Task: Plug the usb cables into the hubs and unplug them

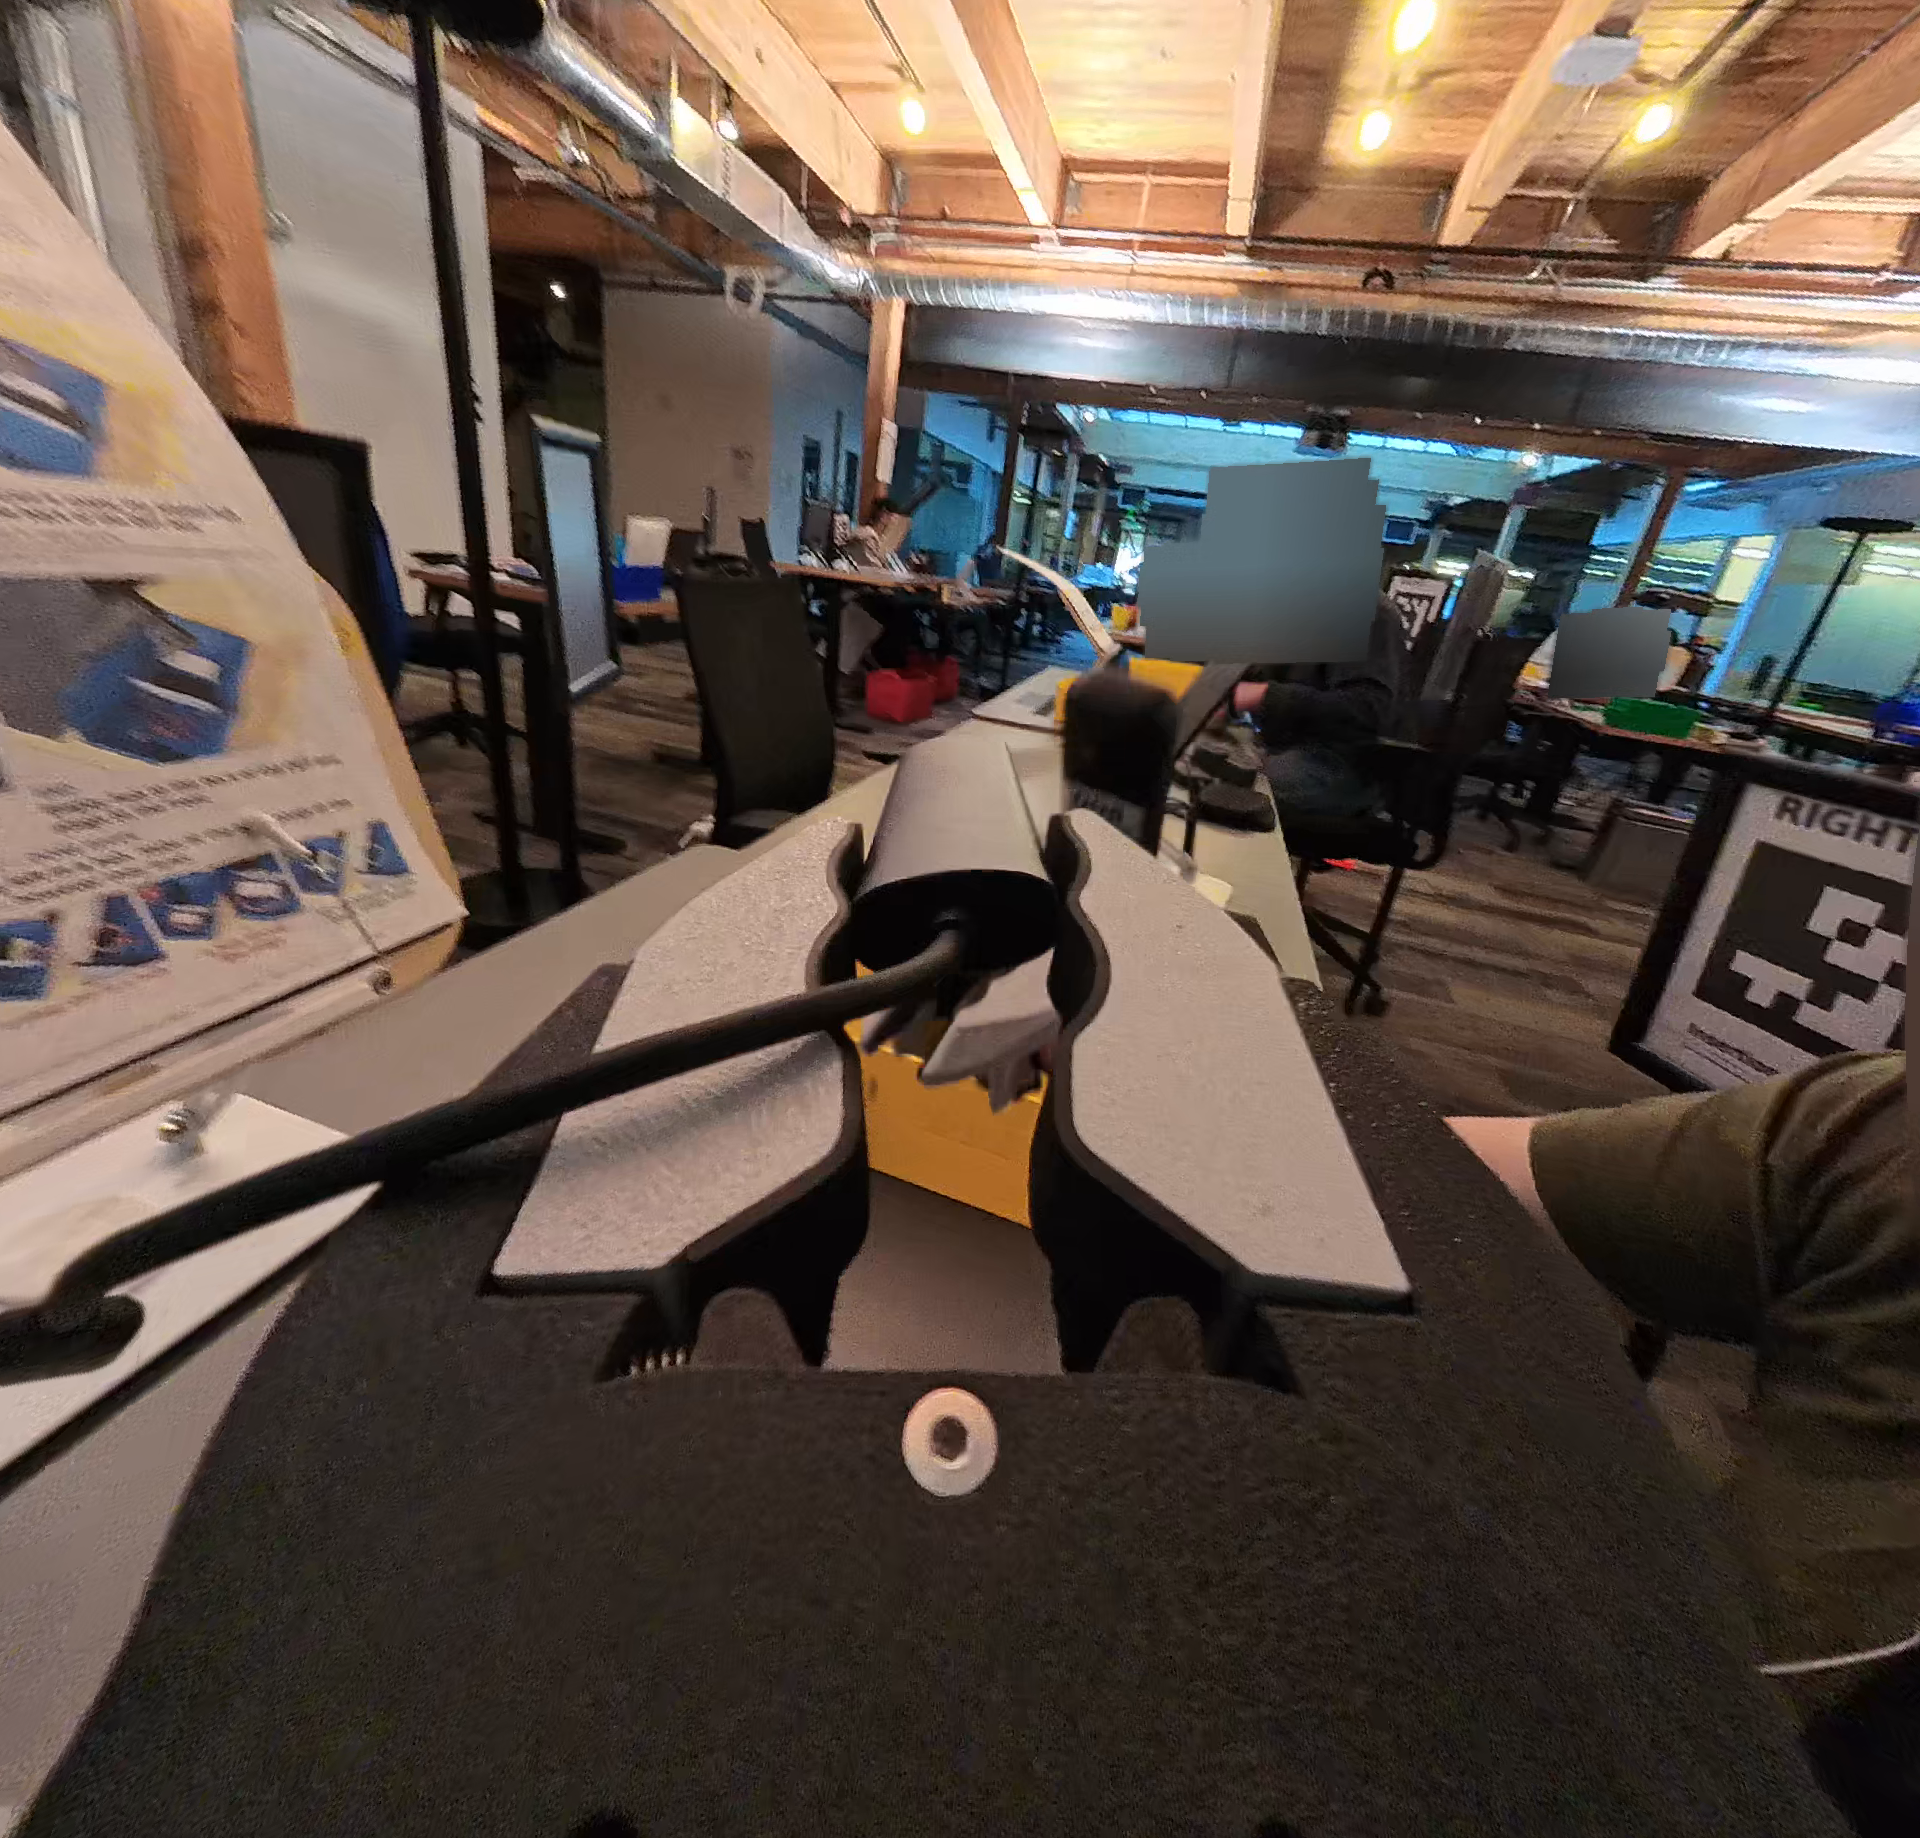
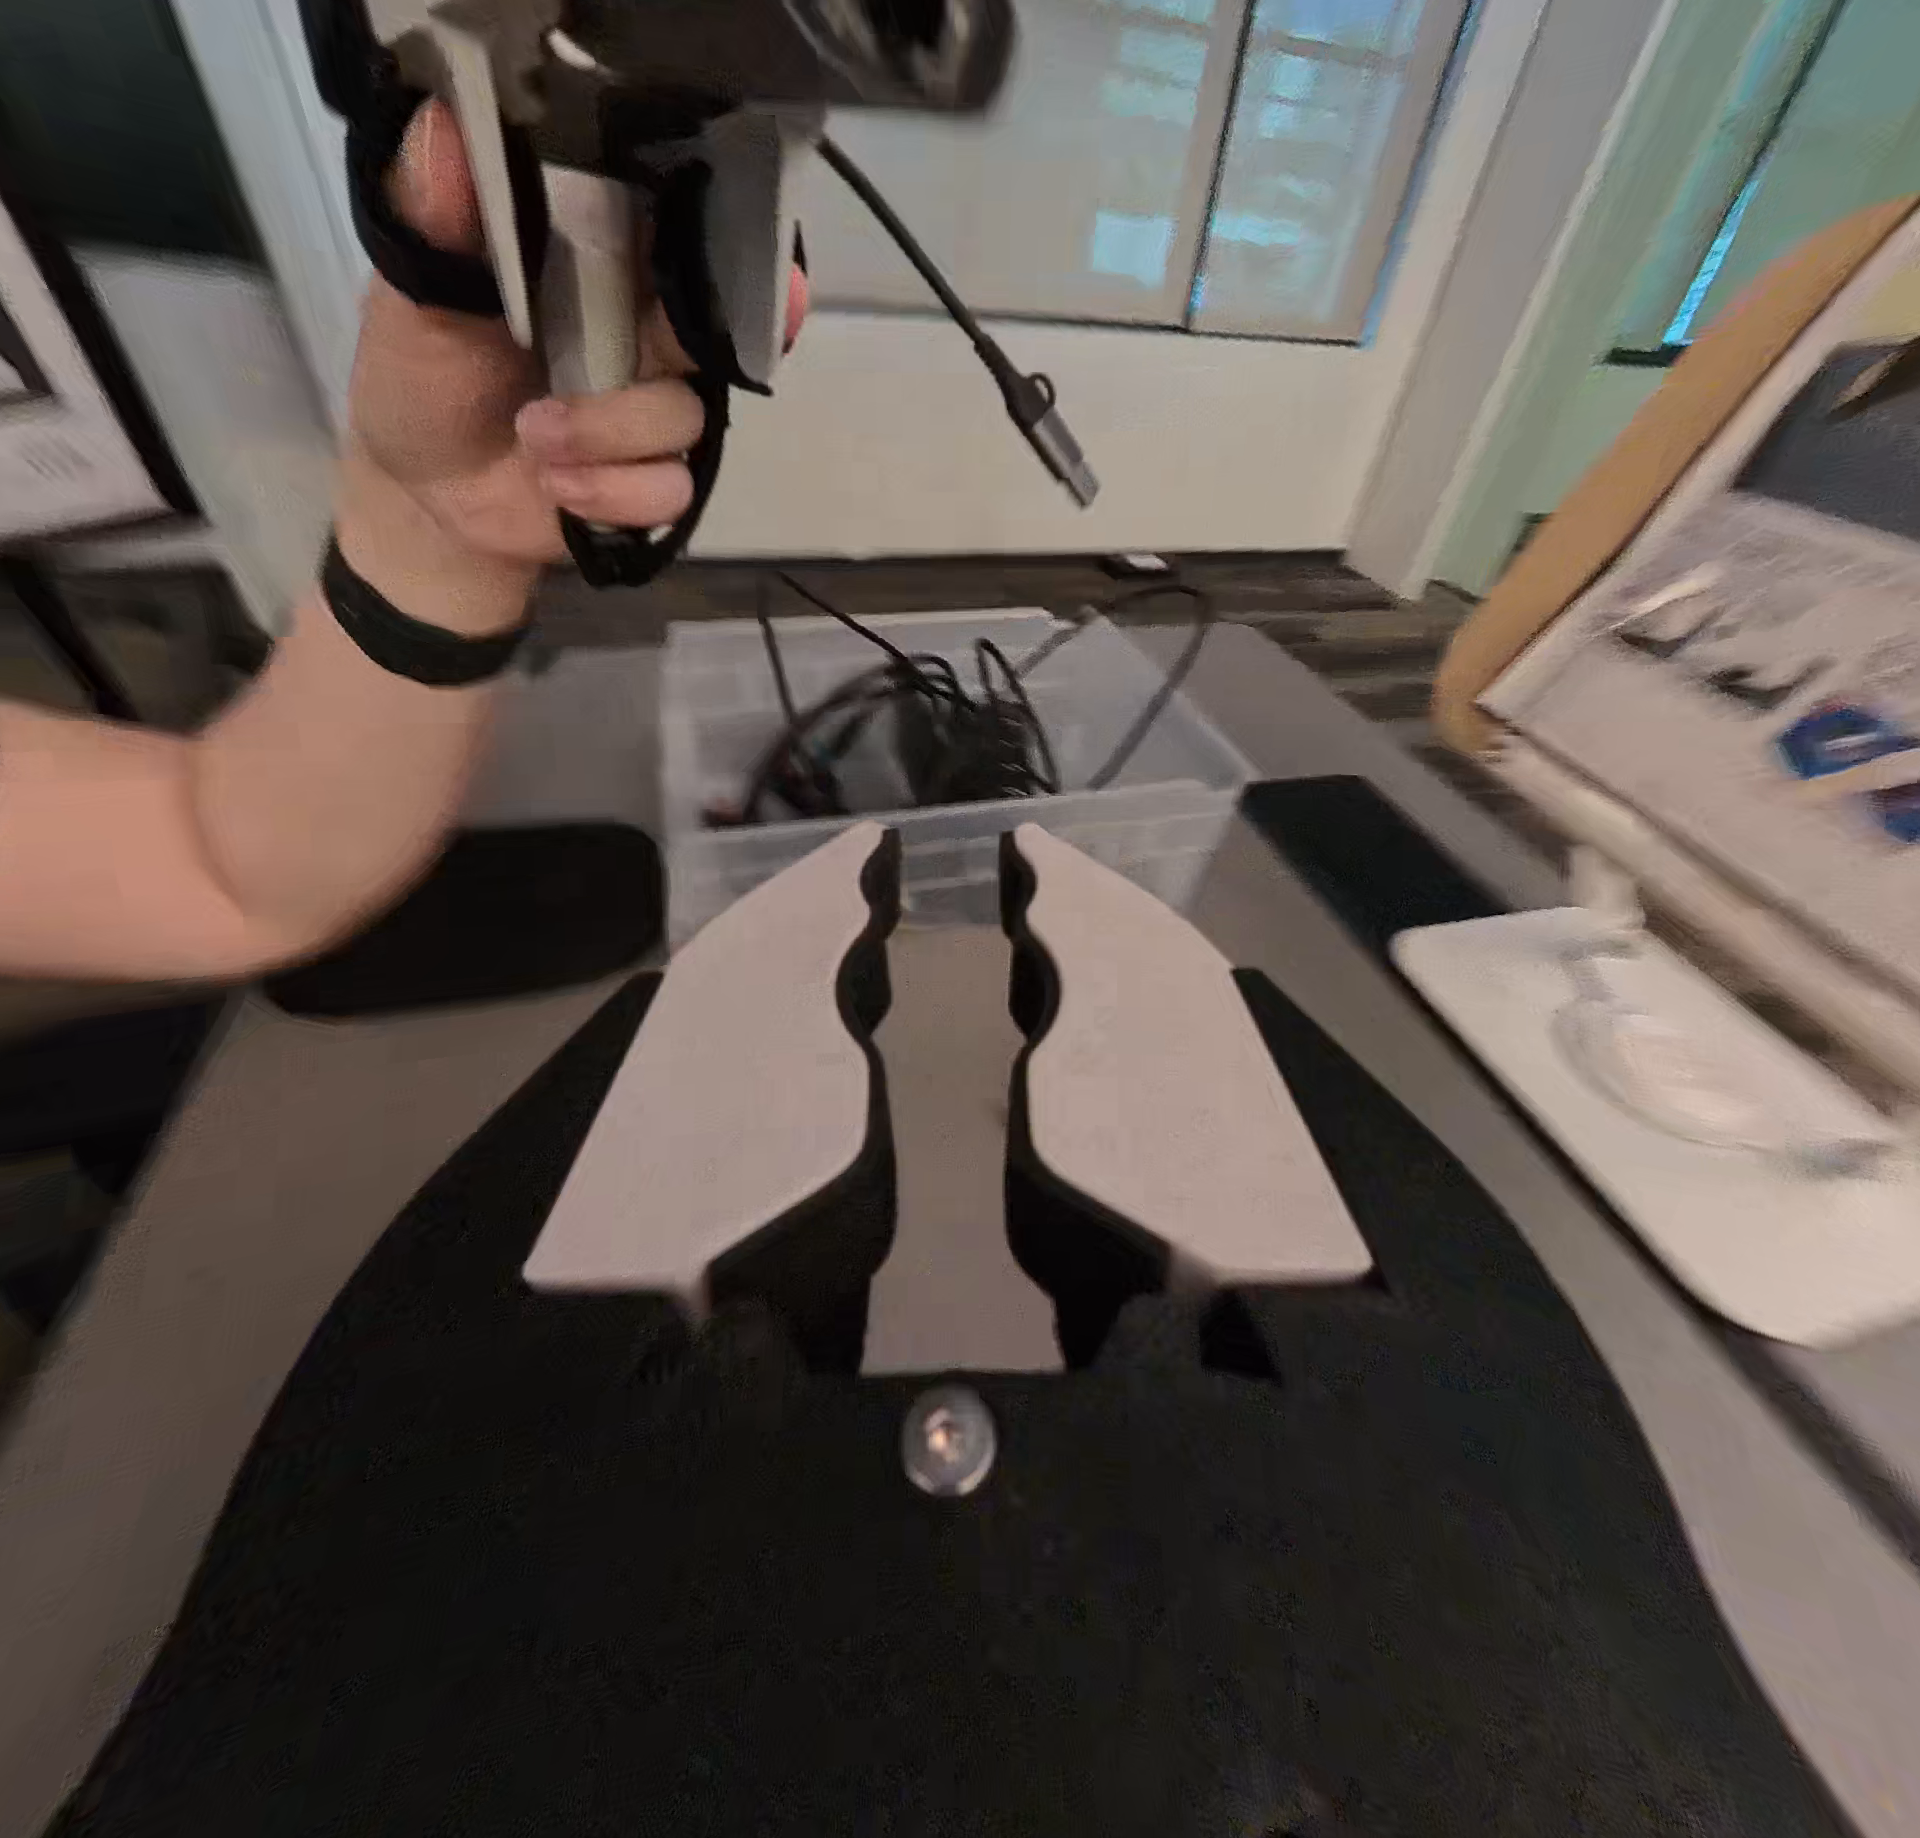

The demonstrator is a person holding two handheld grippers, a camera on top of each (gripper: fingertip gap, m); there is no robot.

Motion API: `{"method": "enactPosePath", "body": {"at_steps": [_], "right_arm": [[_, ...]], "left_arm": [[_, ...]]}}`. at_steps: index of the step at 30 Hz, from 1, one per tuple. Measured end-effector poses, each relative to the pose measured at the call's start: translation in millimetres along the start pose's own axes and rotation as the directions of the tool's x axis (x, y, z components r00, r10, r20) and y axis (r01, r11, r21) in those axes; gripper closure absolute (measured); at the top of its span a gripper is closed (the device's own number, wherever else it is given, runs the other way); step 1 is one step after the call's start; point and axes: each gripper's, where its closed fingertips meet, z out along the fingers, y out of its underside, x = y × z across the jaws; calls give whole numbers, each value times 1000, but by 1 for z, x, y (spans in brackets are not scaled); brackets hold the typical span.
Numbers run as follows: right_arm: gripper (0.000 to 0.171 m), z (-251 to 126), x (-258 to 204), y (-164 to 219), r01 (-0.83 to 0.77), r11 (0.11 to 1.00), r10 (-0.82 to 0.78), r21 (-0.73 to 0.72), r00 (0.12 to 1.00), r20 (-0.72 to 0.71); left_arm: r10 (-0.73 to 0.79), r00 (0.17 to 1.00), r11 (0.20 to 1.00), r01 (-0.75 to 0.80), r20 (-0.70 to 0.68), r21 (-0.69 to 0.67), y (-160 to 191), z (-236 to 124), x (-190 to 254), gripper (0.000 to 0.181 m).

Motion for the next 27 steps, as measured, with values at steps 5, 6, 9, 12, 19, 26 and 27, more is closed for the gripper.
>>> {"method": "enactPosePath", "body": {"at_steps": [5,6,9,12,19,26,27], "right_arm": [[157,48,6,74,-48,987,46,-150,999,-13],[156,55,12,95,15,974,-26,-227,999,-46],[155,70,27,143,174,880,-227,-443,972,-69],[156,83,33,166,199,845,-244,-497,969,-27],[150,91,45,175,-35,881,45,-472,999,11],[152,99,47,178,-46,825,119,-563,988,94],[152,99,45,178,-42,810,137,-585,983,119]], "left_arm": [[53,998,997,-54,32,53,-26,-26,8,149],[61,998,997,-62,27,56,-29,-28,11,149],[79,997,996,-79,10,49,-30,-29,17,149],[80,997,996,-79,-11,40,-29,-29,18,149],[30,998,998,-27,-61,63,-32,-31,14,149],[28,997,997,-23,-71,71,-34,-34,14,148],[33,997,997,-28,-71,70,-35,-34,15,148]]}}
